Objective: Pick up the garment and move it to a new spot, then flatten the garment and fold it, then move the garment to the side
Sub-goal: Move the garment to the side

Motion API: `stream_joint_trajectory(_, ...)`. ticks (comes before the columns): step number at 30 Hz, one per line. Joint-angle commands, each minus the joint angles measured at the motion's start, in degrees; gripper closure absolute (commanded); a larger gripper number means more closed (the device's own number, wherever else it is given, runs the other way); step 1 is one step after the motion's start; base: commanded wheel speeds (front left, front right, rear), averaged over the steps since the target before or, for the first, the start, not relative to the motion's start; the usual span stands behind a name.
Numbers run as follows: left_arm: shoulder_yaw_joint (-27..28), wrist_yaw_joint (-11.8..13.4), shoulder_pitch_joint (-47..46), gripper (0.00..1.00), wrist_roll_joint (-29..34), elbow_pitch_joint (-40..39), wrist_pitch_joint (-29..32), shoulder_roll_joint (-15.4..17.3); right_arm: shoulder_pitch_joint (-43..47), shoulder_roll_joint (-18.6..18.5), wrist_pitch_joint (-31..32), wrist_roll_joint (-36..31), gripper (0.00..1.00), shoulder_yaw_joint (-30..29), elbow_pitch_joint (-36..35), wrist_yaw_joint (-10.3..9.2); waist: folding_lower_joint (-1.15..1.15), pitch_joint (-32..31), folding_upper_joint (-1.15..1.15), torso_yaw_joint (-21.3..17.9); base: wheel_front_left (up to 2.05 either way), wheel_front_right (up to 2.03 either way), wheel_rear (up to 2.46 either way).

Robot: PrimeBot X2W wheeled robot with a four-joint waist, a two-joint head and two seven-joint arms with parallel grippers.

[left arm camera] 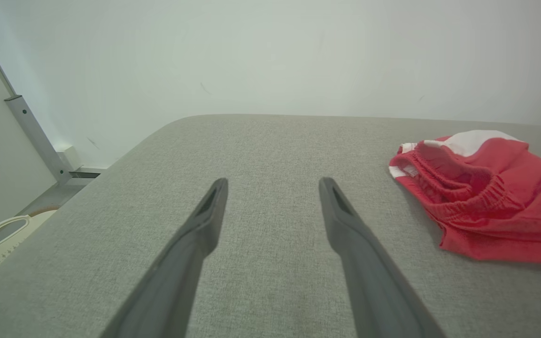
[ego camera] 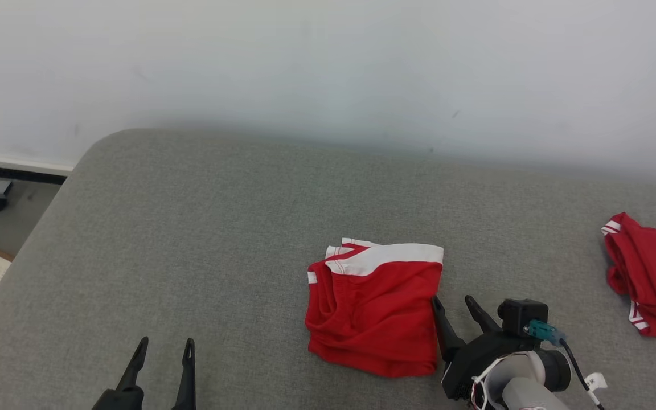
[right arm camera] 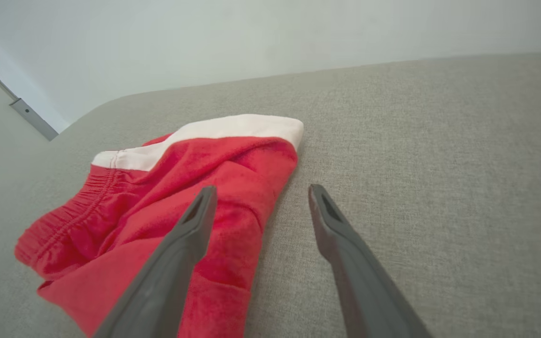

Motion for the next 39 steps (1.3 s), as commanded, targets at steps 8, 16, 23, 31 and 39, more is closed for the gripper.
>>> stream_joint_trajectory(8, -1.8, 0.0, -2.7, 0.0, -1.1, 0.6, -0.2, -0.4, -7.9, 0.0, 2.9, 12.3, 0.0, 5.5, 12.8, -0.13, 0.0, 3.0, 0.0, 4.0, 0.0, 0.0, 0.0)
stream_joint_trajectory(16, -2.5, 0.0, -4.0, 0.0, -1.8, 1.2, -0.2, -0.6, -8.7, 0.2, 8.2, 21.0, 0.0, 13.0, 15.3, -0.13, 0.0, 4.1, 0.0, 4.9, 0.0, 0.0, 0.0)
stream_joint_trajectory(23, -2.6, 0.0, -5.1, 0.0, -2.2, 1.3, -0.2, -0.6, -10.6, 0.1, 6.0, 23.2, 1.0, 19.2, 16.5, -0.14, 0.0, 4.9, 0.0, 4.6, 0.0, 0.0, 0.0)
stream_joint_trajectory(31, -1.5, 0.0, -3.5, 0.0, -2.4, 0.7, -0.2, -0.2, -15.0, -2.6, 1.4, 16.0, 1.0, 25.6, 19.9, -0.15, 0.0, 3.9, 0.0, -0.4, 0.0, 0.0, 0.0)
stream_joint_trajectory(39, -0.9, 0.0, -3.0, 0.0, -2.9, -0.1, -0.2, -0.3, -20.1, -9.2, 0.9, 11.8, 1.0, 30.5, 19.0, -0.15, 0.0, 4.3, 0.0, -6.2, 0.0, 0.0, 0.0)
